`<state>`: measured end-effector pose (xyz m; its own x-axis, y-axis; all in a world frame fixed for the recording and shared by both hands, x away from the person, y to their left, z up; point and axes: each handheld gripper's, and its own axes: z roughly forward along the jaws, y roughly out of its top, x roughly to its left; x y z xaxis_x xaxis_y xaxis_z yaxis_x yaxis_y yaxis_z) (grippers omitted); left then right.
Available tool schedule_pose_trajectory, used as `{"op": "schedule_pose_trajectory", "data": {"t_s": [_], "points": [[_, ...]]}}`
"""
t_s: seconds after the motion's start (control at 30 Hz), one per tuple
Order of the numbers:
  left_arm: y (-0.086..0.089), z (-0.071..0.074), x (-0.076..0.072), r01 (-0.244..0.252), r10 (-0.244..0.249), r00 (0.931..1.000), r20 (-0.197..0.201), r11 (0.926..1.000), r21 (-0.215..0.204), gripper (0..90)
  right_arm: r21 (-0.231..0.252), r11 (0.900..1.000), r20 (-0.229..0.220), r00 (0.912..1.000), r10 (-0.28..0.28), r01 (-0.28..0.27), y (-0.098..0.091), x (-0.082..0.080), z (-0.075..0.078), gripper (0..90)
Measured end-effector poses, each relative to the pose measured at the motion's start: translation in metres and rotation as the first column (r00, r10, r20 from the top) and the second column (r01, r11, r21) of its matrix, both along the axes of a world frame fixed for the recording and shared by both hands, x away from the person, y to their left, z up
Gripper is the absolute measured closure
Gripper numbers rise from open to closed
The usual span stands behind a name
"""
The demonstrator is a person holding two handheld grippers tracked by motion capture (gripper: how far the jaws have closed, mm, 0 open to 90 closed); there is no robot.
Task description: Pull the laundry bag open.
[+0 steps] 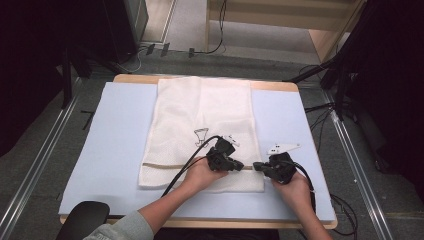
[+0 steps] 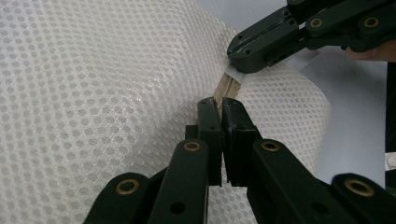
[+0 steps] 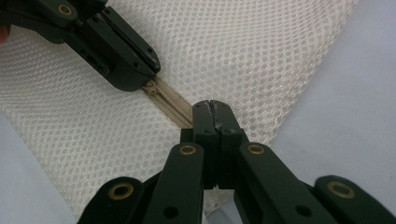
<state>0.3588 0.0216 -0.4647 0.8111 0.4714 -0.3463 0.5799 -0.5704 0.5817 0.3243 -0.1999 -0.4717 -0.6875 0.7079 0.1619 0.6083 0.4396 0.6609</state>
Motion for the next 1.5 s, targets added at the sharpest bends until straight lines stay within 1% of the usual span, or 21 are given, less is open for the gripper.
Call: {"op": "schedule_pose_trajectory", "data": {"t_s": [0.1, 0.17, 0.27, 0.3, 0.4, 0.43, 0.53, 0.57, 0.7, 0.73, 0.77, 0.87, 0.93, 0.97, 1.0, 1.03, 1.2, 1.27, 1.3, 1.37, 1.5], "points": [[0.001, 0.001, 0.001, 0.003, -0.003, 0.9999, -0.014, 1.0, -0.002, 88.4, 0.004, 0.9998, -0.013, 0.9998, -0.017, 0.017, 0.0, -0.001, 0.0, 90.0], [0.002, 0.002, 0.001, 0.017, -0.017, 0.9998, -0.011, 0.9999, 0.004, 88.5, -0.007, 0.9999, 0.003, 1.0, -0.009, 0.009, 0.001, -0.001, 0.0, 90.0], [0.005, 0.004, 0.0, 0.021, -0.021, 0.9998, -0.004, 0.9997, 0.008, 88.6, -0.008, 0.9998, 0.001, 0.9999, -0.017, 0.017, 0.001, -0.002, 0.0, 90.0], [0.008, 0.005, 0.001, 0.015, -0.015, 0.9998, -0.01, 0.9997, 0.019, 88.7, 0.003, 0.9999, 0.0, 0.9999, -0.015, 0.015, 0.001, -0.002, -0.001, 90.0], [0.014, 0.007, 0.002, 0.018, -0.018, 0.9997, -0.02, 0.9997, 0.014, 88.7, 0.007, 0.9999, 0.002, 0.9999, -0.012, 0.012, 0.0, -0.002, -0.001, 90.0], [0.015, 0.009, 0.002, 0.022, -0.021, 0.9996, -0.019, 0.9995, 0.021, 88.7, 0.007, 0.9999, 0.007, 0.9999, -0.01, 0.01, 0.001, -0.002, -0.002, 90.0], [0.019, 0.01, 0.001, 0.026, -0.026, 0.9995, -0.019, 0.9994, 0.021, 88.6, 0.003, 1.0, 0.016, 0.9999, -0.004, 0.004, 0.0, -0.003, -0.002, 90.0], [0.025, 0.011, 0.001, 0.029, -0.029, 0.9993, -0.023, 0.9995, 0.015, 88.6, 0.003, 1.0, 0.018, 0.9998, -0.001, 0.001, 0.0, -0.003, -0.002, 90.0], [0.034, 0.012, 0.002, 0.033, -0.033, 0.9991, -0.026, 0.9993, 0.017, 88.6, 0.012, 0.9999, 0.021, 0.9998, 0.005, -0.005, -0.001, -0.002, -0.003, 90.0], [0.034, 0.012, 0.002, 0.033, -0.033, 0.9991, -0.026, 0.9993, 0.017, 88.6, 0.012, 0.9999, 0.021, 0.9998, 0.005, -0.005, -0.001, -0.002, -0.003, 90.0], [0.035, 0.012, 0.002, 0.027, -0.028, 0.999, -0.035, 0.9996, -0.005, 88.6, 0.013, 0.9999, 0.024, 0.9997, 0.004, -0.005, -0.001, -0.003, -0.003, 90.0], [0.036, 0.013, 0.003, 0.029, -0.029, 0.9987, -0.042, 0.9996, -0.003, 88.6, 0.022, 0.9997, 0.017, 0.9998, 0.004, -0.005, -0.001, -0.003, -0.003, 90.0], [0.037, 0.013, 0.002, 0.031, -0.031, 0.9989, -0.036, 0.9995, 0.005, 88.7, 0.021, 0.9997, 0.028, 0.9996, 0.01, -0.011, -0.002, -0.002, -0.004, 90.0], [0.042, 0.014, 0.004, 0.031, -0.03, 0.9984, -0.047, 0.9995, 0.009, 88.7, 0.021, 0.9997, 0.029, 0.9995, 0.013, -0.014, -0.002, -0.003, -0.004, 90.0], [0.042, 0.014, 0.004, 0.031, -0.03, 0.9984, -0.047, 0.9995, 0.009, 88.6, 0.021, 0.9997, 0.029, 0.9995, 0.013, -0.014, -0.002, -0.003, -0.004, 90.0], [0.046, 0.015, 0.006, 0.025, -0.026, 0.9975, -0.066, 0.9997, -0.006, 88.6, 0.023, 0.9996, 0.032, 0.9994, 0.016, -0.016, -0.002, -0.002, -0.004, 90.0], [0.049, 0.018, 0.004, 0.029, -0.029, 0.9978, -0.059, 0.9996, -0.005, 88.6, 0.02, 0.9996, 0.033, 0.9993, 0.018, -0.018, -0.002, -0.002, -0.004, 90.0], [0.053, 0.02, 0.005, 0.029, -0.029, 0.9974, -0.066, 0.9996, -0.003, 88.7, 0.019, 0.9996, 0.033, 0.9993, 0.018, -0.019, -0.002, -0.002, -0.004, 90.0], [0.057, 0.021, 0.006, 0.023, -0.024, 0.9967, -0.077, 0.9997, -0.009, 88.6, 0.019, 0.9996, 0.032, 0.9993, 0.018, -0.019, -0.003, -0.002, -0.004, 90.0], [0.06, 0.022, 0.006, 0.026, -0.027, 0.9963, -0.081, 0.9996, -0.014, 88.6, 0.027, 0.9995, 0.03, 0.9994, 0.019, -0.02, -0.003, -0.002, -0.004, 90.0], [0.064, 0.024, 0.003, 0.028, -0.029, 0.9974, -0.066, 0.9996, -0.008, 88.6, 0.029, 0.9994, 0.026, 0.9995, 0.018, -0.019, -0.003, -0.002, -0.004, 90.0]]}}
